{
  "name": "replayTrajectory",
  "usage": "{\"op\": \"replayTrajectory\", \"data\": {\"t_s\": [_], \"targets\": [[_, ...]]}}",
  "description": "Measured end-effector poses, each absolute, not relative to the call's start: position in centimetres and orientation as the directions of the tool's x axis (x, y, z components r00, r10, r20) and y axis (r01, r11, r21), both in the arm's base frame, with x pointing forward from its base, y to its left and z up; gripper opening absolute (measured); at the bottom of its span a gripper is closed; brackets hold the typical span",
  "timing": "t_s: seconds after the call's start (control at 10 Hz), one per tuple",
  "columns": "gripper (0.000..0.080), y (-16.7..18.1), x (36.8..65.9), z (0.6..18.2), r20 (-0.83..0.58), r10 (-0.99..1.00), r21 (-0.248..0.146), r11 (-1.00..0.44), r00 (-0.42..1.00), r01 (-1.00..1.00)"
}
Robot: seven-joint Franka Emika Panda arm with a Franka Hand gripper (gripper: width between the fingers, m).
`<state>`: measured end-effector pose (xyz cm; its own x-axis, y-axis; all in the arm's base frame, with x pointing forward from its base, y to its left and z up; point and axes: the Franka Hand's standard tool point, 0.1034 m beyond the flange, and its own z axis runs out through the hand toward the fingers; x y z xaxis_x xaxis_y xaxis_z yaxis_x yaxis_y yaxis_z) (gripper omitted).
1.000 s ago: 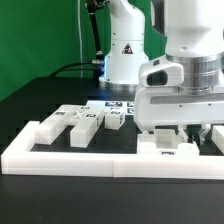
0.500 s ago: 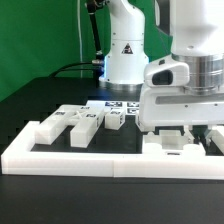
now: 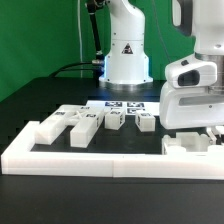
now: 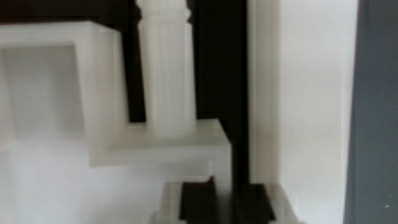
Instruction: Assemble chair
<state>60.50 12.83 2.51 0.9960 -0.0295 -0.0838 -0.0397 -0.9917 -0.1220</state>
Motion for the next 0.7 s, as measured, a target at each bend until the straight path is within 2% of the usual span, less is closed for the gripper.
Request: {"op": "replayTrajectory", "data": {"t_s": [0.3, 0.4, 0.6, 0.7], "targets": [[0.0032, 12.81, 60.49, 2.55, -0.092, -0.035, -0.120, -0.992, 0.995, -0.046], [0.0133, 12.31, 60.51, 2.58, -0.096, -0.047, -0.114, -0.992, 0.994, -0.058], [0.0406, 12.48, 60.61, 2.89, -0.094, -0.063, -0.114, -0.991, 0.994, -0.073], [0.0406, 12.56, 60.70, 3.31, -0.094, -0.074, -0.114, -0.990, 0.993, -0.085]]}}
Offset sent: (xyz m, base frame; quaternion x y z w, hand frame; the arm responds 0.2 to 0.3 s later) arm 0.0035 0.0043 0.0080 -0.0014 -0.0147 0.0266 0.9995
